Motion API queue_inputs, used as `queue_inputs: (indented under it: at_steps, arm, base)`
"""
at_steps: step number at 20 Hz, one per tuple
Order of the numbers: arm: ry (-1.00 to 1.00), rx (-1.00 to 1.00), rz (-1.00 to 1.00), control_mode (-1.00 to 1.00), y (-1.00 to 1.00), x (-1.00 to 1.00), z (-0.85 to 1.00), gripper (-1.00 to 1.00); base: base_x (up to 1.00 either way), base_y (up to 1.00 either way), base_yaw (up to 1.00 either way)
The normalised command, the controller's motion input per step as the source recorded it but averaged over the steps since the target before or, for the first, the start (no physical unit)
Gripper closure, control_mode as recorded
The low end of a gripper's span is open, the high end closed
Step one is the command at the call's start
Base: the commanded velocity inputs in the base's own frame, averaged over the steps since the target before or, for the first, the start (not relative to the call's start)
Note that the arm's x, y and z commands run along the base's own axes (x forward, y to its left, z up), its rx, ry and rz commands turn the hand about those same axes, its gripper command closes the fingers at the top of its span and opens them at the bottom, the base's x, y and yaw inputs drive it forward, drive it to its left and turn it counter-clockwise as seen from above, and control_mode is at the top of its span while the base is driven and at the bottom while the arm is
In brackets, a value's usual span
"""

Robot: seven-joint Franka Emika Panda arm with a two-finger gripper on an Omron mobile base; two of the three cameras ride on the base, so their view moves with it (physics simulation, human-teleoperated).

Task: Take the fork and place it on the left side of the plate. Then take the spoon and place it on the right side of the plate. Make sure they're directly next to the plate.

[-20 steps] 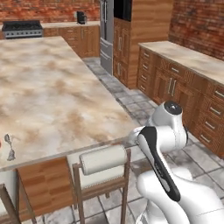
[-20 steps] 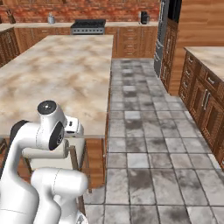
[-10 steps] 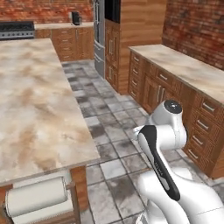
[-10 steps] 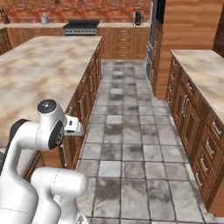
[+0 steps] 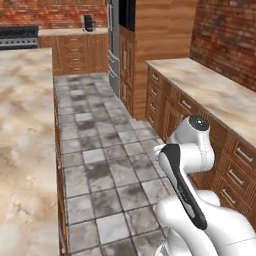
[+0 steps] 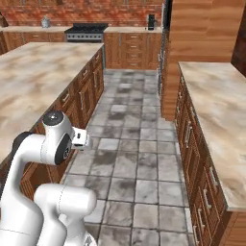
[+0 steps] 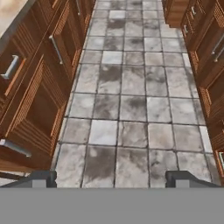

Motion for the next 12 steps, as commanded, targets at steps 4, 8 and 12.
queue_inputs:
  at_steps: [4, 8, 12]
  arm:
    - [0.0, 0.0, 0.0, 1.0, 0.0, 0.0, 0.0, -1.0]
    - [0.0, 0.0, 0.0, 1.0, 0.0, 0.0, 0.0, -1.0]
    - [0.0, 0.0, 0.0, 1.0, 0.0, 0.0, 0.0, -1.0]
  base:
    - [1.0, -0.1, 0.2]
    - [1.0, 0.0, 0.19]
    - [1.0, -0.17, 0.14]
